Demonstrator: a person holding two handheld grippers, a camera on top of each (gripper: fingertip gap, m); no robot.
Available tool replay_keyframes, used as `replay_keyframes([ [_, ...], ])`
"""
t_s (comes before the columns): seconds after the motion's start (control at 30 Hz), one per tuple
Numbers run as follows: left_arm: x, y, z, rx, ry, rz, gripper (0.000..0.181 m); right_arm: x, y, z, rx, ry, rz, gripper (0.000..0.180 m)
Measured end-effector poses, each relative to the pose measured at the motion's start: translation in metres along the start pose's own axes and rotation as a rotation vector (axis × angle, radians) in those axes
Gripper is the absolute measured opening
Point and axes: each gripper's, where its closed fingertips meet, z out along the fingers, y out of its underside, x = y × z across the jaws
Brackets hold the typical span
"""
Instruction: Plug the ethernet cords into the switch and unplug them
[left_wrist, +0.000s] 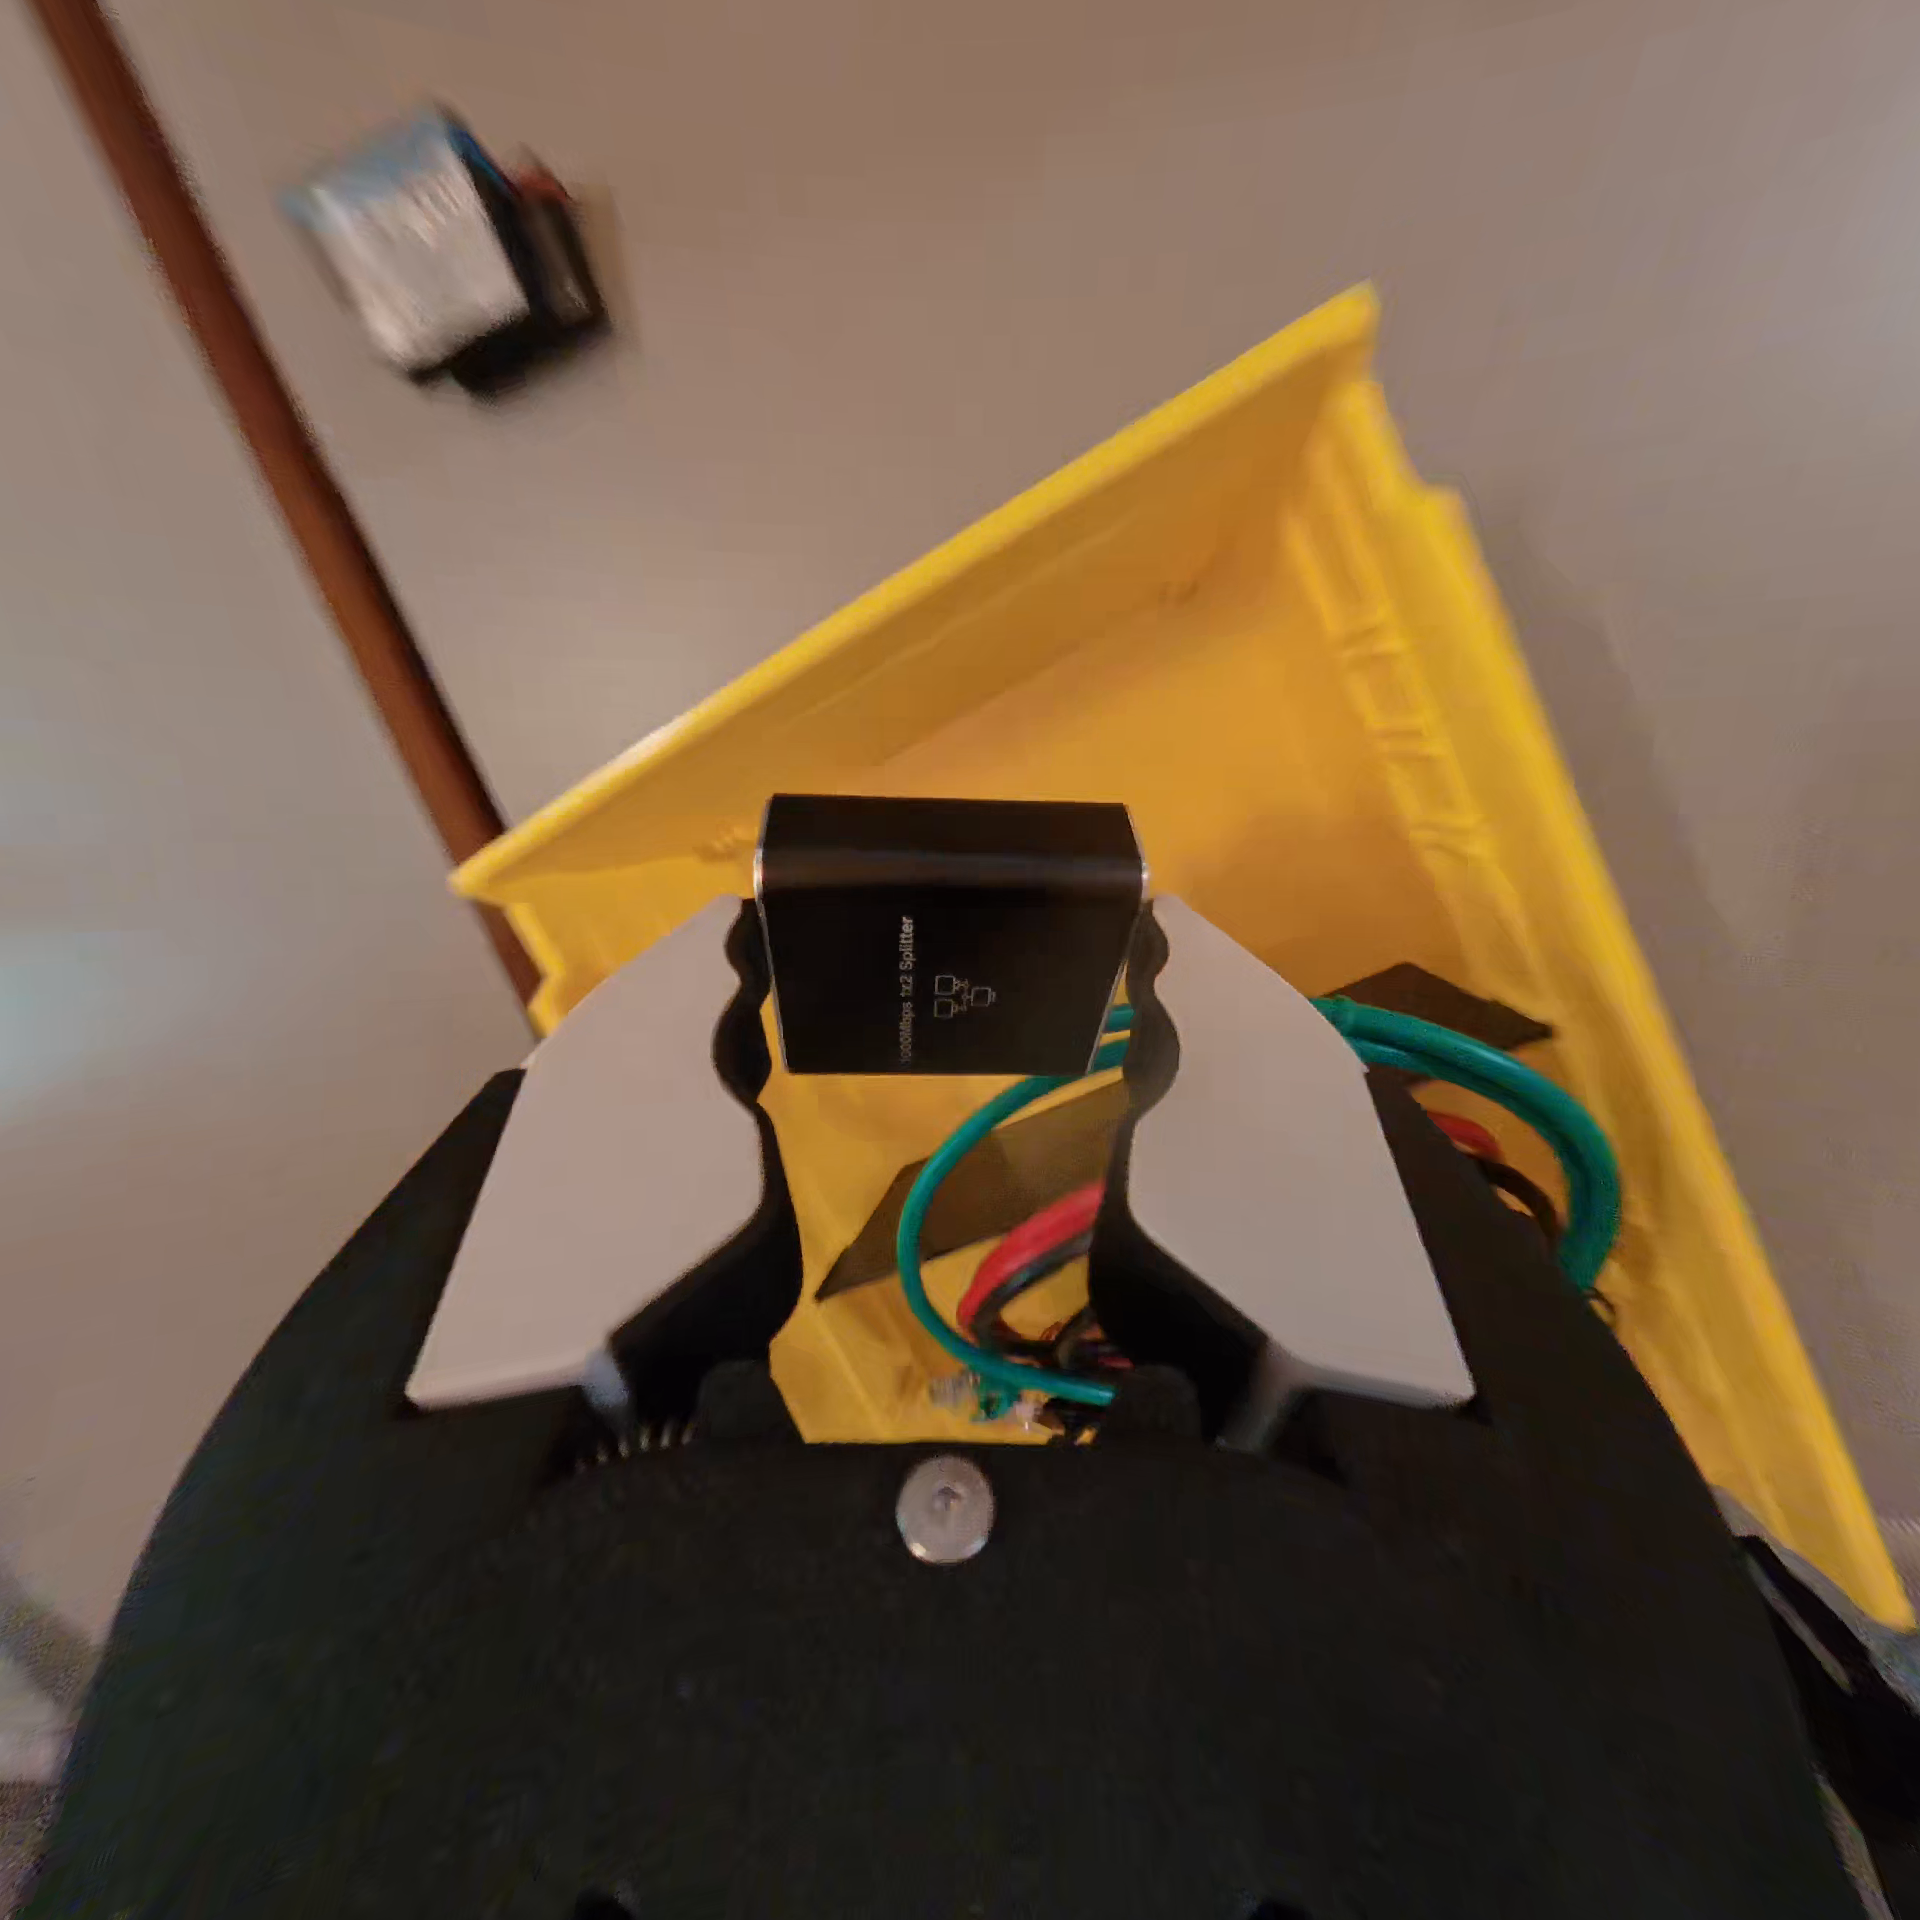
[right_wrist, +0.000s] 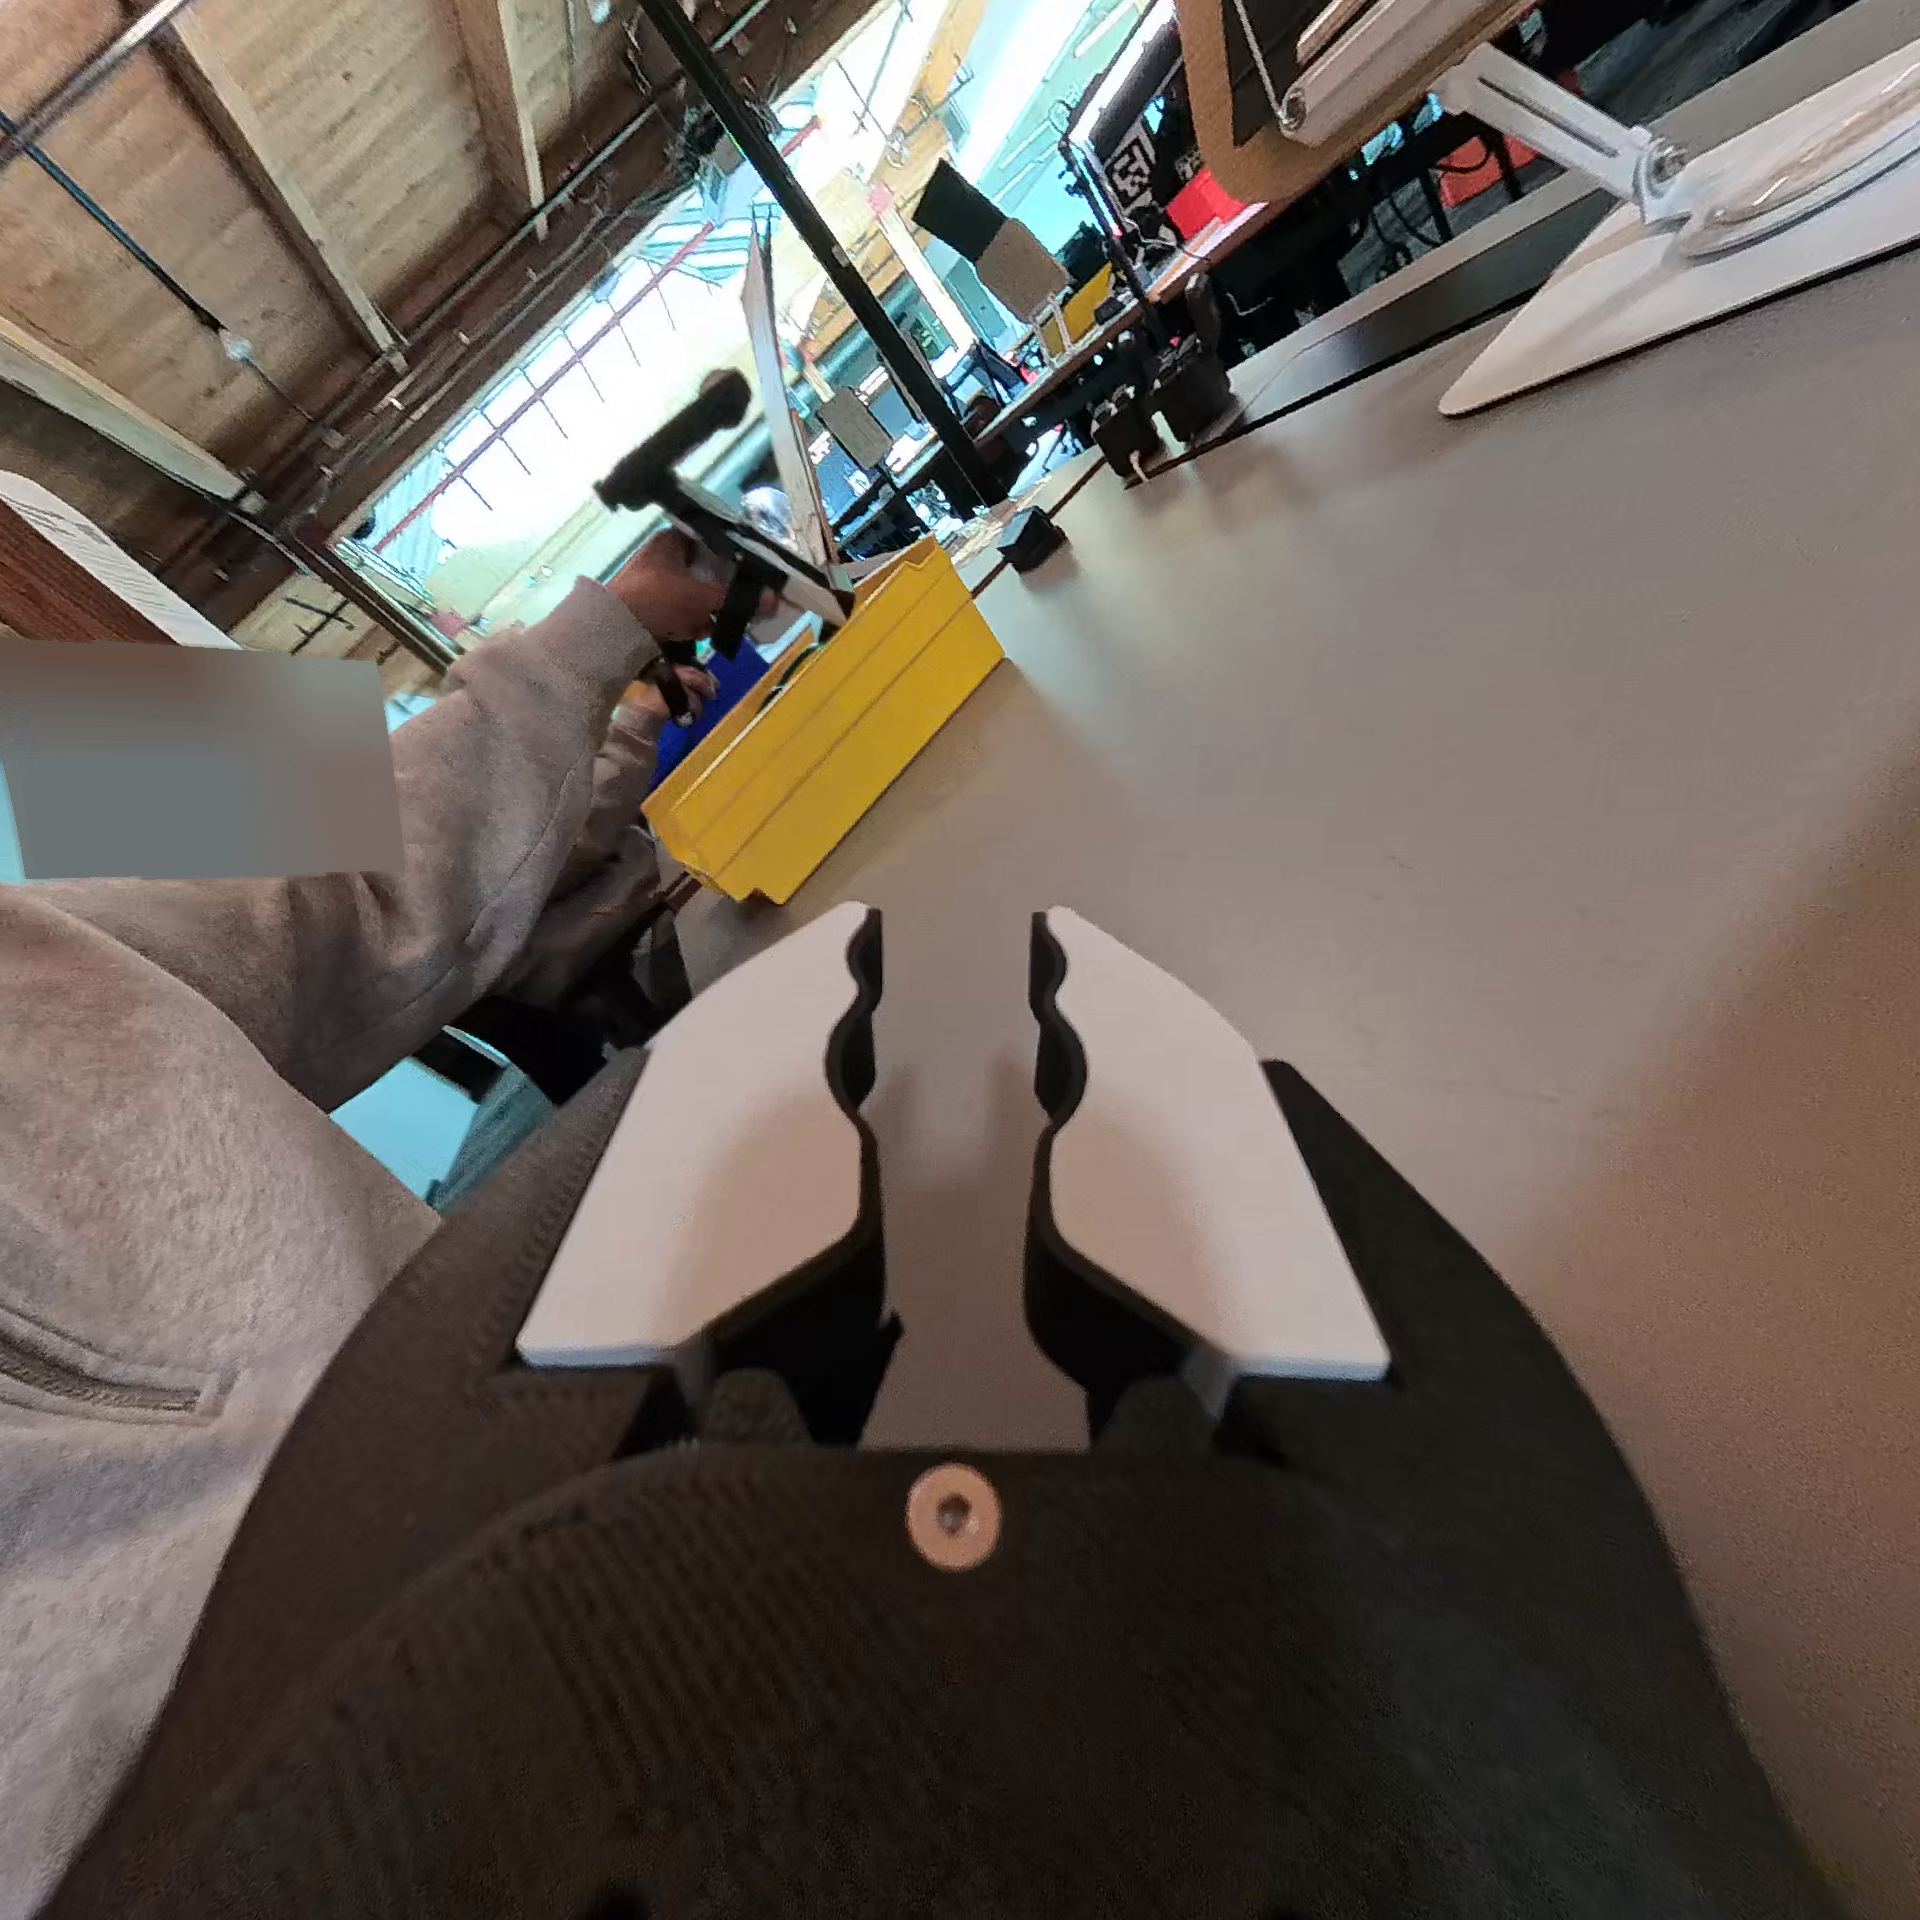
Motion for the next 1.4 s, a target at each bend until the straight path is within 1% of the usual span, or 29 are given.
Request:
replay_keyframes([
  [0.03, 0.002, -0.008, -0.022, 0.063, -0.029, 0.011, 0.068, -0.002, 0.000, 0.000, 0.004, -0.015, 0.014, 0.027],
  [0.13, 0.024, -0.031, -0.086, 0.268, -0.069, 0.037, 0.068, -0.011, 0.001, -0.002, 0.011, -0.054, 0.045, 0.028],
  [0.2, 0.057, -0.046, -0.123, 0.422, -0.030, 0.058, 0.068, -0.019, 0.000, -0.005, 0.020, -0.083, 0.037, 0.028],
  [0.27, 0.107, -0.059, -0.151, 0.586, 0.083, 0.079, 0.068, -0.034, -0.005, -0.010, 0.055, -0.133, -0.007, 0.031],
  [0.37, 0.203, -0.064, -0.175, 0.788, 0.373, 0.072, 0.068, -0.052, -0.005, -0.011, 0.060, -0.139, -0.156, 0.031],
  [0.43, 0.269, -0.057, -0.175, 0.881, 0.601, 0.045, 0.068, -0.052, 0.001, -0.007, 0.027, -0.061, -0.280, 0.031],
  [0.5, 0.329, -0.045, -0.156, 0.920, 0.816, 0.008, 0.068, -0.046, 0.006, -0.001, 0.001, 0.050, -0.396, 0.033],
  [0.53, 0.356, -0.039, -0.143, 0.930, 0.908, -0.018, 0.068, -0.048, 0.008, 0.003, -0.001, 0.069, -0.443, 0.034],
  [0.6, 0.398, -0.029, -0.117, 0.955, 1.041, -0.085, 0.068, -0.058, 0.015, 0.015, -0.007, 0.082, -0.502, 0.038],
  [0.67, 0.426, -0.021, -0.096, 0.952, 1.146, -0.168, 0.068, -0.070, 0.028, 0.031, -0.025, 0.074, -0.542, 0.043],
  [0.73, 0.448, -0.013, -0.073, 0.858, 1.207, -0.238, 0.068, -0.078, 0.047, 0.051, -0.074, 0.083, -0.593, 0.052],
  [0.77, 0.455, -0.009, -0.064, 0.828, 1.205, -0.244, 0.068, -0.078, 0.057, 0.062, -0.106, 0.108, -0.631, 0.059],
  [0.83, 0.465, -0.005, -0.061, 0.834, 1.207, -0.251, 0.068, -0.071, 0.071, 0.080, -0.167, 0.184, -0.720, 0.074],
  [0.9, 0.473, -0.004, -0.067, 0.835, 1.258, -0.252, 0.067, -0.064, 0.080, 0.094, -0.223, 0.231, -0.806, 0.076],
  [0.93, 0.477, -0.004, -0.070, 0.838, 1.272, -0.246, 0.067, -0.062, 0.083, 0.100, -0.245, 0.236, -0.834, 0.072],
  [1.0, 0.478, -0.003, -0.069, 0.856, 1.245, -0.235, 0.068, -0.056, 0.081, 0.105, -0.252, 0.275, -0.885, 0.052],
  [1.07, 0.474, 0.000, -0.068, 0.869, 1.244, -0.228, 0.065, -0.054, 0.073, 0.103, -0.218, 0.283, -0.927, 0.032],
  [1.1, 0.476, 0.003, -0.066, 0.844, 1.269, -0.210, 0.063, -0.054, 0.069, 0.101, -0.198, 0.278, -0.901, 0.026],
  [1.13, 0.476, 0.005, -0.065, 0.820, 1.298, -0.207, 0.061, -0.054, 0.067, 0.099, -0.186, 0.253, -0.835, 0.025],
  [1.2, 0.472, 0.004, -0.067, 0.828, 1.344, -0.222, 0.055, -0.055, 0.063, 0.097, -0.161, 0.181, -0.643, 0.025],
  [1.27, 0.473, 0.003, -0.069, 0.824, 1.385, -0.224, 0.056, -0.055, 0.060, 0.094, -0.138, 0.111, -0.478, 0.024],
  [1.33, 0.473, 0.002, -0.070, 0.816, 1.435, -0.244, 0.065, -0.059, 0.055, 0.092, -0.104, 0.032, -0.386, 0.024],
  [1.4, 0.473, 0.001, -0.073, 0.820, 1.502, -0.268, 0.074, -0.072, 0.051, 0.090, -0.066, -0.084, -0.299, 0.025],
])
